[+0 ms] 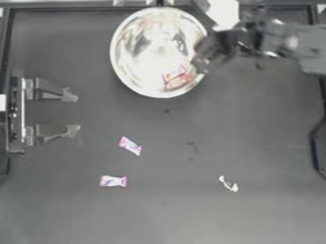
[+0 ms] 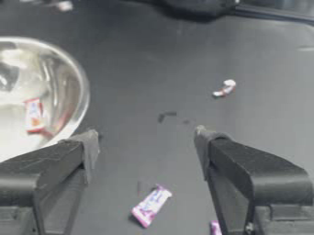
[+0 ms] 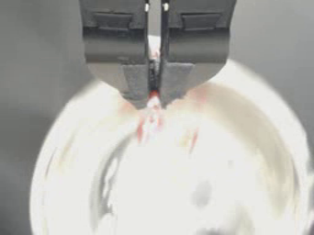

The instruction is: Put candies in bowl

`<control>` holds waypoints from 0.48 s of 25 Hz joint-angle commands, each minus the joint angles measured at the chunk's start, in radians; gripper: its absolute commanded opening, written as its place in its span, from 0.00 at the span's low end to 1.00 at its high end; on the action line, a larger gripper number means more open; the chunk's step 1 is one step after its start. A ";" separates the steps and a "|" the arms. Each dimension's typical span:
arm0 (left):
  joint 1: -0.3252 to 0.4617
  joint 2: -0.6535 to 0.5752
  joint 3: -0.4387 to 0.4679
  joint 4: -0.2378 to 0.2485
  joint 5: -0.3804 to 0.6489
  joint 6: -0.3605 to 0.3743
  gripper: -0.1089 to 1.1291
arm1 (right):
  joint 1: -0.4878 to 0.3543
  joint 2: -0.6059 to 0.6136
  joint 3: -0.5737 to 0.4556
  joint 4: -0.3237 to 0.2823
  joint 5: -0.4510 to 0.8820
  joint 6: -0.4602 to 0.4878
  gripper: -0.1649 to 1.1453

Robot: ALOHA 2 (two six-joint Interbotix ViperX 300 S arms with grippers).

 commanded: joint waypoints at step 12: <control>0.002 0.000 -0.009 -0.003 -0.008 0.000 0.86 | -0.035 0.318 -0.259 -0.011 -0.038 -0.084 0.35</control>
